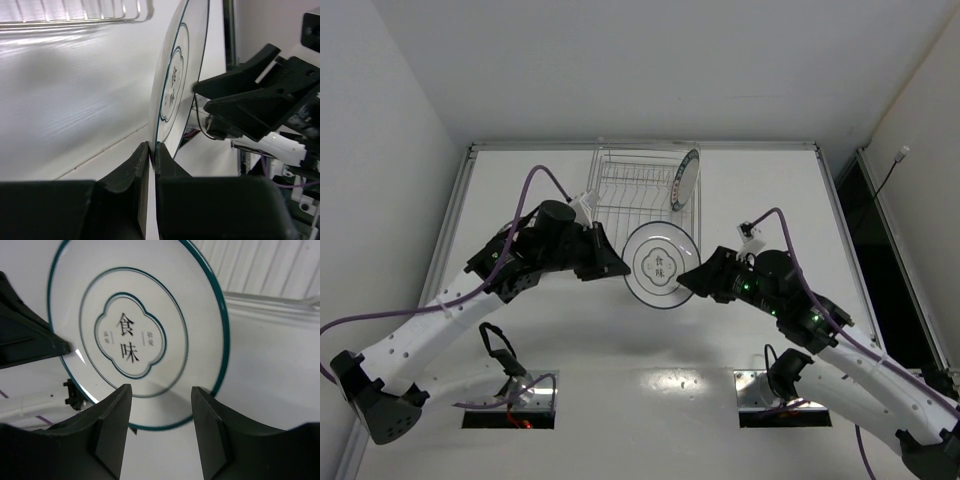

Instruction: Load the plates into the dish rack

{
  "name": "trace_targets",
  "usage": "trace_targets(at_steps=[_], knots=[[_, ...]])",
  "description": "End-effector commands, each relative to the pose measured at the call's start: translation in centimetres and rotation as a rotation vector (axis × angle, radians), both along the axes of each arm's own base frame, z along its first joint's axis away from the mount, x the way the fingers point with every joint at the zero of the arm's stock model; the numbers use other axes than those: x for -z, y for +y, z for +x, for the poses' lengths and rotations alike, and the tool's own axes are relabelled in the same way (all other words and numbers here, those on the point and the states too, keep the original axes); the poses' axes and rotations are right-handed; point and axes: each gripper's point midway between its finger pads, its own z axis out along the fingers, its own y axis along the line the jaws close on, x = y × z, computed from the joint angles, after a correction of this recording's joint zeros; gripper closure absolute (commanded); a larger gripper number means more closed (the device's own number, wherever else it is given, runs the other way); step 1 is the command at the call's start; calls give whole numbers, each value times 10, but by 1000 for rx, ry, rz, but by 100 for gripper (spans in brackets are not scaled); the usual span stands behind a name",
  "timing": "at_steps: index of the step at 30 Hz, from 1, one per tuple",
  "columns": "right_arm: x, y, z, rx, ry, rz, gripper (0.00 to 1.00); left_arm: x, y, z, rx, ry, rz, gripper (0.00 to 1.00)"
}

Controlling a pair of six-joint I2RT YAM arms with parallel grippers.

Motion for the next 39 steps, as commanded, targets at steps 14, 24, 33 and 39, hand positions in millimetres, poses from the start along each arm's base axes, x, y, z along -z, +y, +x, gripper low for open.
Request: trace_targets(at_steps=[14, 24, 33, 39], knots=[[-55, 1, 5, -7, -194, 102, 55, -70, 2, 1, 14, -114, -244, 100], [-50, -17, 6, 53, -203, 53, 55, -87, 14, 7, -3, -159, -254, 100], [-59, -5, 14, 37, -224, 92, 54, -85, 12, 6, 11, -136, -262, 100], [-60, 2, 27, 46, -235, 100, 58, -88, 9, 1, 31, -128, -310, 100]])
